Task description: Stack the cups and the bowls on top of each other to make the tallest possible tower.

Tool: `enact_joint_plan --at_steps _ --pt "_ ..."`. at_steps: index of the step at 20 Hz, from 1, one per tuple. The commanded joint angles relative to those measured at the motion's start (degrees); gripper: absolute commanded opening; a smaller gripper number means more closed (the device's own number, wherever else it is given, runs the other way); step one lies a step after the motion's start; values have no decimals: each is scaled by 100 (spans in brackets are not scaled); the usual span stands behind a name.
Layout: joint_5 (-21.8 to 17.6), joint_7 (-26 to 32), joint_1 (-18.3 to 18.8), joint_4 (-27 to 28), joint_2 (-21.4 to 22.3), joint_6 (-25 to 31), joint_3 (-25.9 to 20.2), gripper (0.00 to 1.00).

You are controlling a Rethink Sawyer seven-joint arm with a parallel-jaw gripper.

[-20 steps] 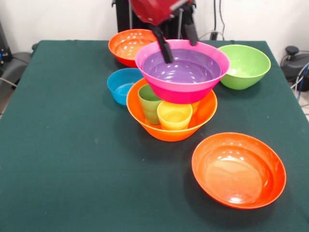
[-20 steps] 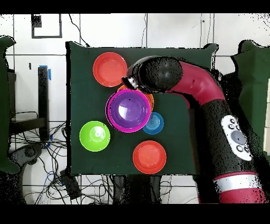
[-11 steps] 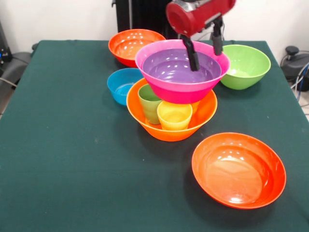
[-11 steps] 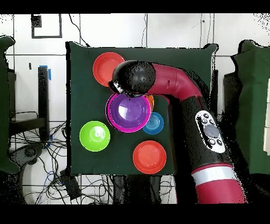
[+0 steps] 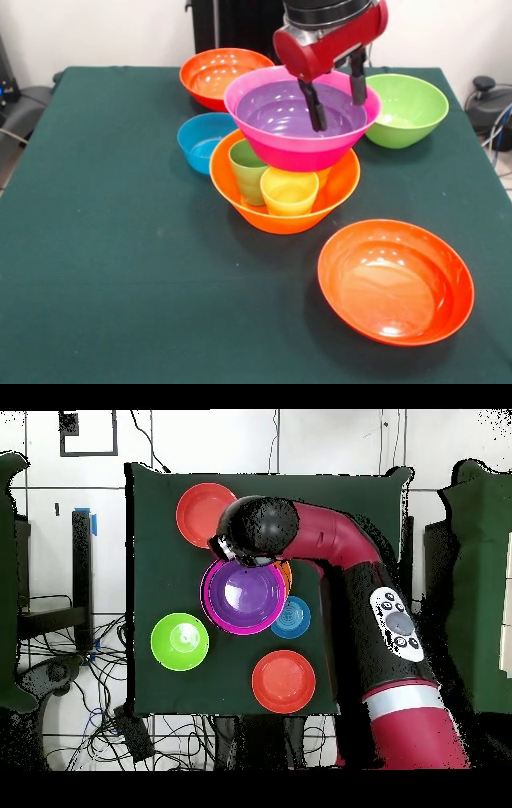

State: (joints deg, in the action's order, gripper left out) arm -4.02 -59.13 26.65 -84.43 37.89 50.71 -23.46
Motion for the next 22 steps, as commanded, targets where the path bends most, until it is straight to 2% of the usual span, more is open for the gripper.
enact_joint_plan --at_steps 1,6,11,18,22 --pt "21 -814 48 476 -333 833 200 100" --pt "50 -905 35 542 -233 997 244 100" --pt "-23 -807 45 646 -397 727 247 100" --pt "-131 -657 -66 1043 -710 730 216 100" --pt "-171 -650 -152 1226 -757 948 237 100"
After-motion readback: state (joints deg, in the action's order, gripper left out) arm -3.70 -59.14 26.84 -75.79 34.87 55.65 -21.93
